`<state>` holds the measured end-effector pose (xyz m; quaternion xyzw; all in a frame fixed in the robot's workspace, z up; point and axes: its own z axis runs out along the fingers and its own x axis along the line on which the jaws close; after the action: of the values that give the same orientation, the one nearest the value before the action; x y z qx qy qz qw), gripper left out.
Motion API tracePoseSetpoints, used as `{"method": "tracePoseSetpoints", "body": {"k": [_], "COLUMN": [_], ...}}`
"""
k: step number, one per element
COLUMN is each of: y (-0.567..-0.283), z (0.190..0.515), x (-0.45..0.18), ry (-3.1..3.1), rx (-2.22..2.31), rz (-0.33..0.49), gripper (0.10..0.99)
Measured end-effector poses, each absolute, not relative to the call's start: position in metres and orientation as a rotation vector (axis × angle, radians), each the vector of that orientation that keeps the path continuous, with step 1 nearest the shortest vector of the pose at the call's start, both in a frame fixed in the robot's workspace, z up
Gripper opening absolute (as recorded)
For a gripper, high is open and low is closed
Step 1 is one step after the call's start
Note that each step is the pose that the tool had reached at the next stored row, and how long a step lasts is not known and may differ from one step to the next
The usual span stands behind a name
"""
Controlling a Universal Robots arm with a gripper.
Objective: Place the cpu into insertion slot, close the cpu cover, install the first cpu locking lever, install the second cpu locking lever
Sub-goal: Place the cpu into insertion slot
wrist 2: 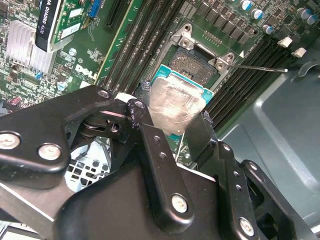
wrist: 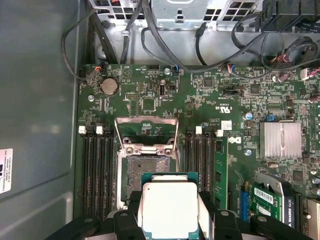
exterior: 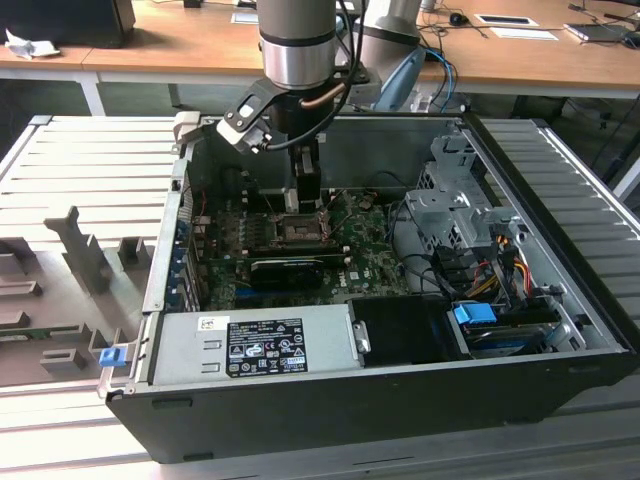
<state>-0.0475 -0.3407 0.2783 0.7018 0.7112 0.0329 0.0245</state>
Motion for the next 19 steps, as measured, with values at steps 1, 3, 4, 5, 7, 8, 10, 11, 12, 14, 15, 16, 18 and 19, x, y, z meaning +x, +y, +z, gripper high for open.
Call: {"method": "tracePoseSetpoints", "body": {"k": [1,3,4,5,7,8,10,11,12,14,15,16,18,19], "y": [-0.341,-0.341,-0.341,-0.341,-0.341,-0.34,-0.34,-0.34,-0.34,-0.34,-0.34,-0.34,-0.34,-0.34], "z": [0.278,0.277,0.277,0.276,0.274,0.273,0.271,0.268,0.266,0.263,0.262,0.262,0.261,0.261], "x": [-0.047,-0.047,-0.047,-0.047,-0.047,-0.048,-0.047,-0.047,-0.047,-0.048,-0.048,-0.048,-0.047,-0.047], "ry": [2.2,2.2,2.2,2.2,2.198,2.184,2.172,2.171,2.171,2.171,2.171,2.171,2.171,2.171], "rx": [2.171,2.171,2.171,2.171,2.173,2.186,2.198,2.198,2.198,2.198,2.198,2.198,2.198,2.198], "rz": [0.102,0.102,0.102,0.102,0.102,0.101,0.101,0.1,0.099,0.099,0.099,0.099,0.099,0.099], "gripper": [0.529,0.529,0.529,0.529,0.529,0.529,0.529,0.529,0.529,0.529,0.529,0.529,0.529,0.529]}}
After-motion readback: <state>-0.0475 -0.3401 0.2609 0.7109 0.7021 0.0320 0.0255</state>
